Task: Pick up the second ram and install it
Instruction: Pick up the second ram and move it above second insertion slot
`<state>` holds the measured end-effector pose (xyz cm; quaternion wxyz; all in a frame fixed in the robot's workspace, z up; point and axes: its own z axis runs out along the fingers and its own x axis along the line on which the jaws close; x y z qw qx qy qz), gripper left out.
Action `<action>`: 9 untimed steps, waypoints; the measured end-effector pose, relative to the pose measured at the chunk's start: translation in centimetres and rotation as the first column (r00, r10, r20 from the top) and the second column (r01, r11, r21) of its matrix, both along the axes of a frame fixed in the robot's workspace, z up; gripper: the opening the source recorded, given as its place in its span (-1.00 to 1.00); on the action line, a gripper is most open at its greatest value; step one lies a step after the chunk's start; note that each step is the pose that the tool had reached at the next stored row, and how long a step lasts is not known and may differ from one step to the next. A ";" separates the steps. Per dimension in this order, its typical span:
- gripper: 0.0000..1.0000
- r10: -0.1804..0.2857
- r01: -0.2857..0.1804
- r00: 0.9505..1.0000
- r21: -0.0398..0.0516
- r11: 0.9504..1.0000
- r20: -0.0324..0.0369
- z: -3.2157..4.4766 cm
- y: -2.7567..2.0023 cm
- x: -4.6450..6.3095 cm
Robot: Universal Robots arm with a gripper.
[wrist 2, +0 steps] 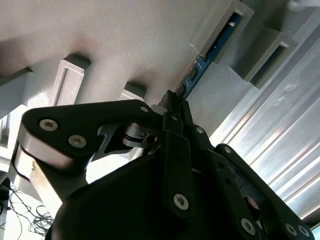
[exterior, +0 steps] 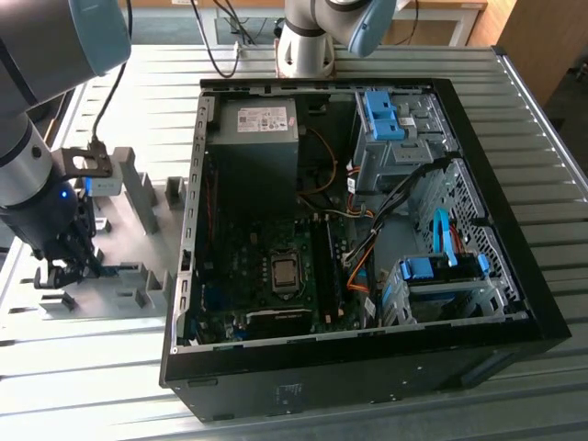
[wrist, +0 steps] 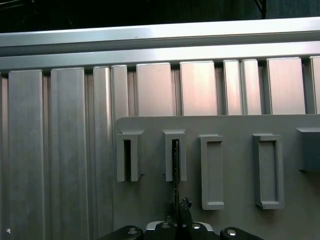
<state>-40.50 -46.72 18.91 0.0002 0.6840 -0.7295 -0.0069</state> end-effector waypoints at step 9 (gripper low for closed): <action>-0.73 0.021 -0.021 1.000 0.000 1.000 0.000 -0.10 -0.04 0.0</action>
